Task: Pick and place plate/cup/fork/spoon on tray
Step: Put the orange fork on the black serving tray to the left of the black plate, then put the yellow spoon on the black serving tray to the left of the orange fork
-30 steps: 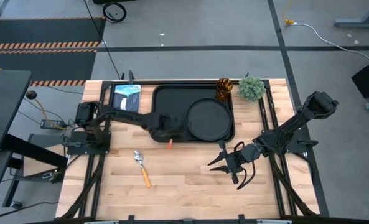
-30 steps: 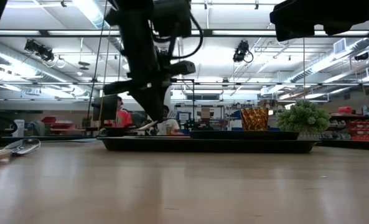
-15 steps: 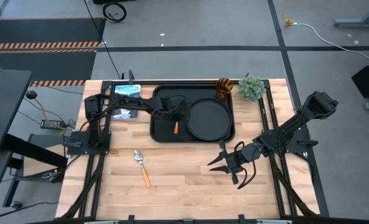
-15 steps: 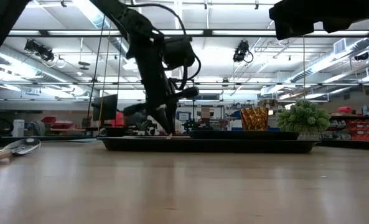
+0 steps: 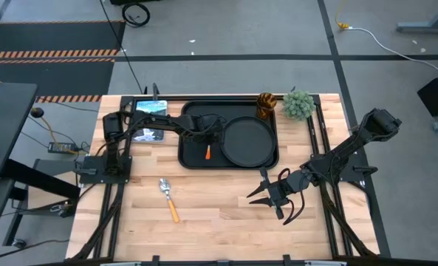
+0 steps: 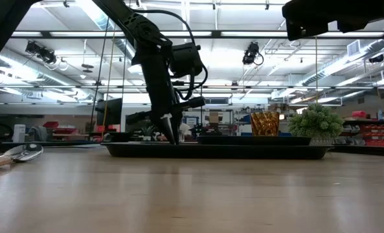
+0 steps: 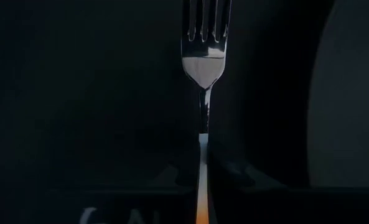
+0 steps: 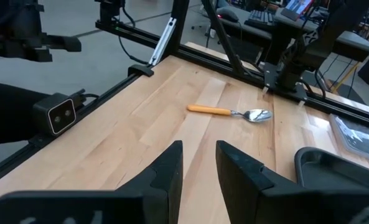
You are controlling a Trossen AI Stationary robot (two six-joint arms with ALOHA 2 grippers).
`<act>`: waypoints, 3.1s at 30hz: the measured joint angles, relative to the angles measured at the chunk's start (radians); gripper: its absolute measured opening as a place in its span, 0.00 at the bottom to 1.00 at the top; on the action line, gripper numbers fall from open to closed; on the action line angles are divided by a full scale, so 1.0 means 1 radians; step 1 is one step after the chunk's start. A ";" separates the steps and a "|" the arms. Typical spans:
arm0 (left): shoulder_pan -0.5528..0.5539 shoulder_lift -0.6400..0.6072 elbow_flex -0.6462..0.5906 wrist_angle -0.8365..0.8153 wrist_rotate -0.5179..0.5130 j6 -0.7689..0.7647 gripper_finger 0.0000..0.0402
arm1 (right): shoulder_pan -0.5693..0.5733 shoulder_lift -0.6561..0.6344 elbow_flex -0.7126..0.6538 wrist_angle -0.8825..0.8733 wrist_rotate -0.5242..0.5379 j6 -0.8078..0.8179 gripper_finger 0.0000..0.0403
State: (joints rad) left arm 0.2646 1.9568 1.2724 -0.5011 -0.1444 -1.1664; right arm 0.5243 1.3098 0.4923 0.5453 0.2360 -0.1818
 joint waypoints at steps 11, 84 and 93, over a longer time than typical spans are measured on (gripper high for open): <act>0.000 -0.002 0.000 -0.002 -0.001 0.016 0.28 | 0.000 0.000 0.000 0.000 -0.003 0.002 0.25; -0.916 -0.111 -0.172 -0.370 -0.010 -0.999 0.36 | 0.035 0.000 0.000 -0.012 0.005 0.003 0.25; -0.919 -0.117 -0.204 -0.307 -0.018 -0.883 0.22 | 0.043 0.000 0.000 -0.014 0.005 0.000 0.25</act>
State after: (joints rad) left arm -0.6548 1.8397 1.0687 -0.8076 -0.1619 -2.0498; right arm 0.5674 1.3094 0.4923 0.5309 0.2409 -0.1820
